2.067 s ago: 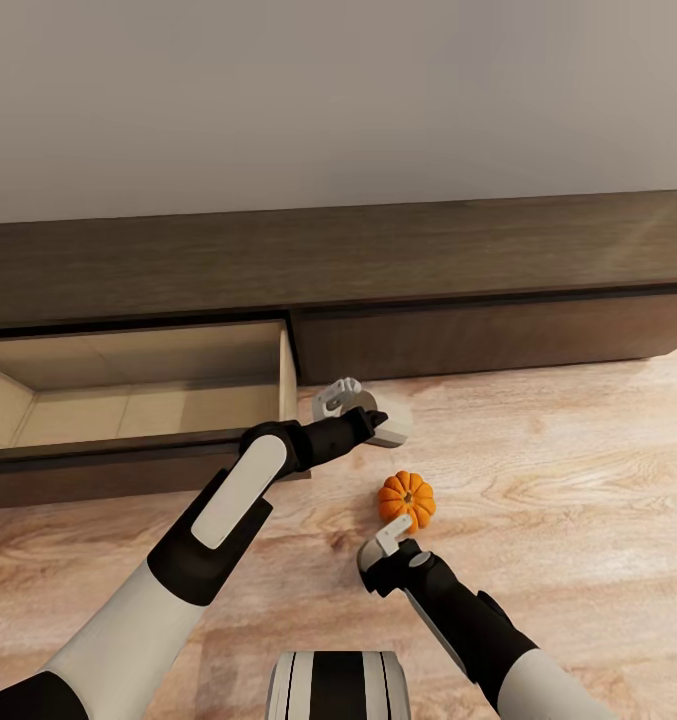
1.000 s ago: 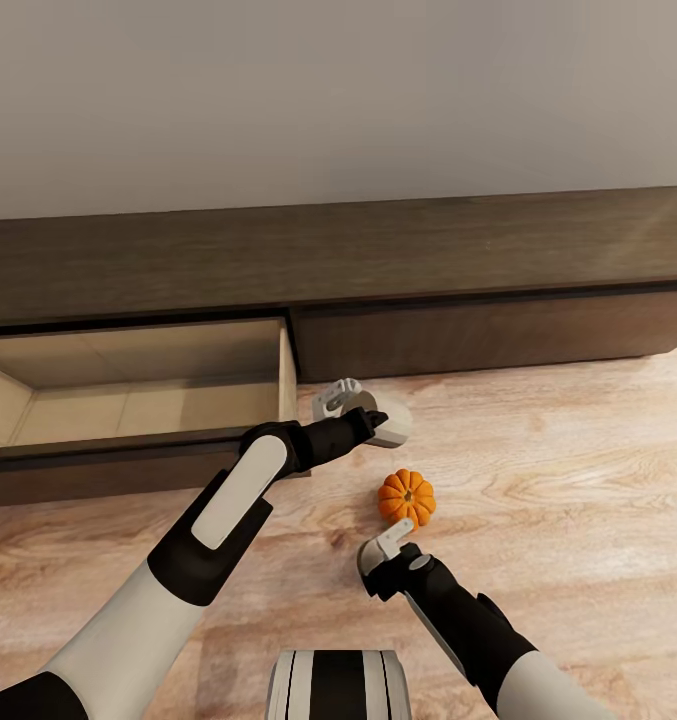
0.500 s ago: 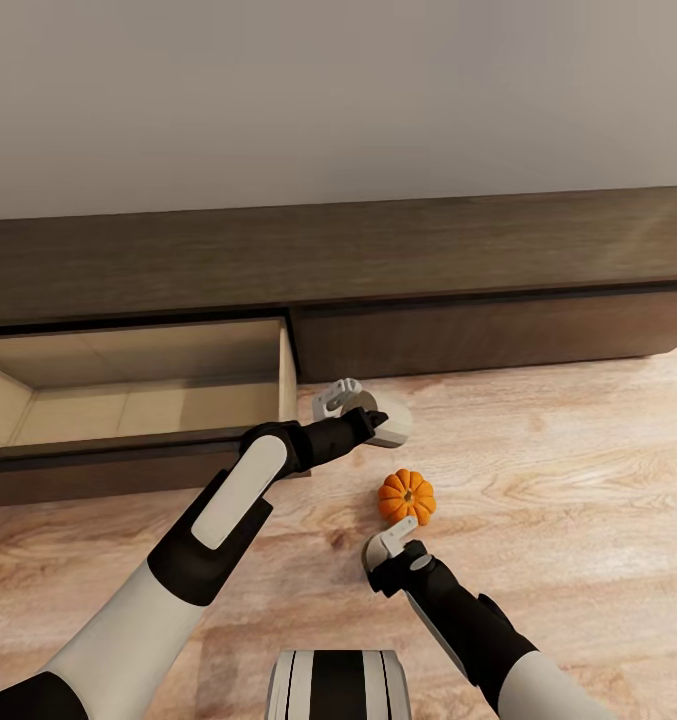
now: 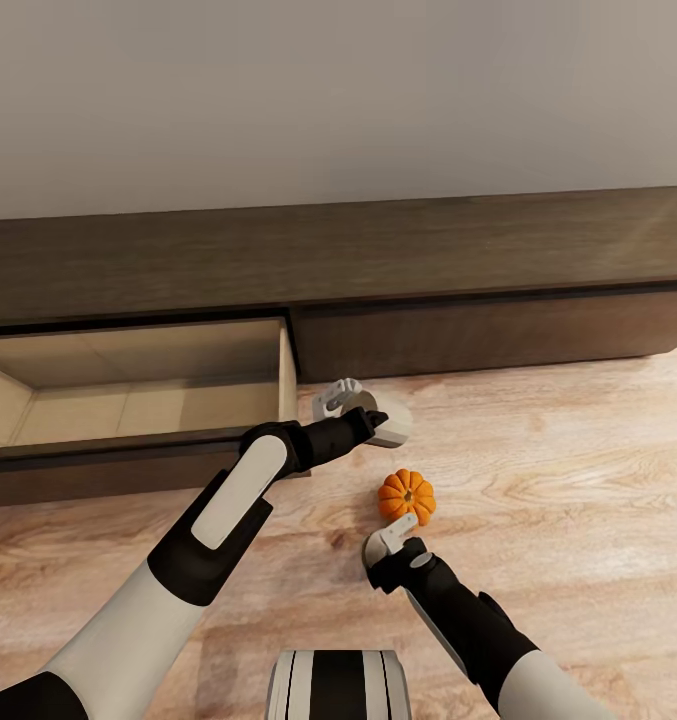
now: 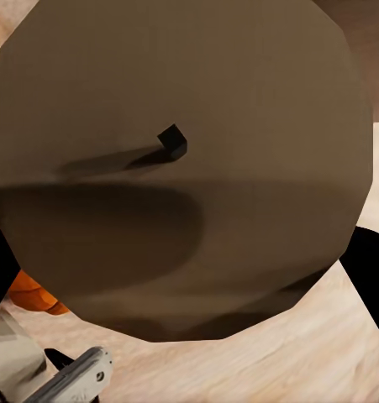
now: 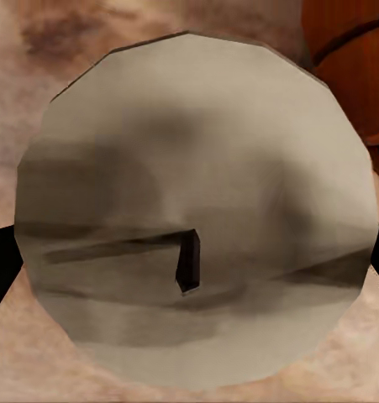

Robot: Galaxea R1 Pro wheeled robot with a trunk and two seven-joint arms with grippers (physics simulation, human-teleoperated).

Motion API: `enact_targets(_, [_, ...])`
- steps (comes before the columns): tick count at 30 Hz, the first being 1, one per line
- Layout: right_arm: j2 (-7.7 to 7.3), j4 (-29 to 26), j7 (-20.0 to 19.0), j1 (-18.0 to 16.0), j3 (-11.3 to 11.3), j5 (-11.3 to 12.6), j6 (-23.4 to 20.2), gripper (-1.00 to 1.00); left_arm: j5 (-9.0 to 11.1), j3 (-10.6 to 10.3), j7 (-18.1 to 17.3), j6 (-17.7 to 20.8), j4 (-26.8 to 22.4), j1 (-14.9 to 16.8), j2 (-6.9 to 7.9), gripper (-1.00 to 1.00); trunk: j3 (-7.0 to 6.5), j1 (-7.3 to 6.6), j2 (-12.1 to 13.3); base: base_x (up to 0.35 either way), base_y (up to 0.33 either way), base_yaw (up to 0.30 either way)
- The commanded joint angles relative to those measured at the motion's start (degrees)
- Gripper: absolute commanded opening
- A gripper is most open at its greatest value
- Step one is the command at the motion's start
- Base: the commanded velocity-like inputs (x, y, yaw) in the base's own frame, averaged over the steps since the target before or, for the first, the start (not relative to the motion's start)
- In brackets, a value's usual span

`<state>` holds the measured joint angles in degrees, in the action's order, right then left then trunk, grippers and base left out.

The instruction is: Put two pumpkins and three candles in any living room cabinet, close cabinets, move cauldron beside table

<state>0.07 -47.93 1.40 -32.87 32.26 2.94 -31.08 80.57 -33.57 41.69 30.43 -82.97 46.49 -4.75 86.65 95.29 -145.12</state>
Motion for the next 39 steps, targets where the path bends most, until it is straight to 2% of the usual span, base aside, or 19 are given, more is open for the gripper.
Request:
enact_targets(1, [0.01, -1.2, 0.0, 0.0, 0.1, 0.0, -0.1, -1.00, 0.0, 0.0, 0.0, 0.0, 0.0, 0.0, 0.00, -1.00, 0.00, 0.00, 0.0, 0.000, 0.000, 0.000])
enact_targets(4, [0.01, -5.6, 0.0, 0.2, 0.2, 0.2, -0.6, -1.00, 0.0, 0.0, 0.0, 0.0, 0.0, 0.0, 0.00, -1.00, 0.00, 0.00, 0.0, 0.000, 0.000, 0.000])
enact_targets(11, [-0.20, -8.1, 0.0, 0.4, 0.2, 0.3, -1.0, -1.00, 0.0, 0.0, 0.0, 0.1, 0.0, 0.0, 0.00, -1.00, 0.00, 0.00, 0.0, 0.000, 0.000, 0.000])
enact_targets(17, [-0.33, -11.9, 0.0, 0.4, 0.2, 0.3, -4.1, -1.00, 0.0, 0.0, 0.0, 0.1, 0.0, 0.0, 0.00, -1.00, 0.00, 0.00, 0.0, 0.000, 0.000, 0.000])
enact_targets(21, [-1.32, -12.4, 0.1, 0.5, -0.2, 0.5, -5.5, -1.00, -0.3, 0.1, -0.1, -0.4, -0.1, -0.3, 0.36, -1.00, 0.00, 0.00, 0.0, 0.000, 0.000, 0.000])
enact_targets(27, [-0.87, -11.1, -0.1, 0.7, 0.4, 0.5, -4.4, -1.00, -0.2, 0.2, -0.1, -0.4, -0.1, -0.6, 0.27, -1.00, 0.00, 0.00, 0.0, 0.000, 0.000, 0.000])
enact_targets(39, [-0.79, -11.1, -0.1, 0.7, 0.4, 0.5, -4.3, -1.00, -0.2, 0.2, -0.1, -0.3, 0.0, -0.6, 0.26, -1.00, -2.66, -0.31, 0.2, 0.000, 0.000, 0.000])
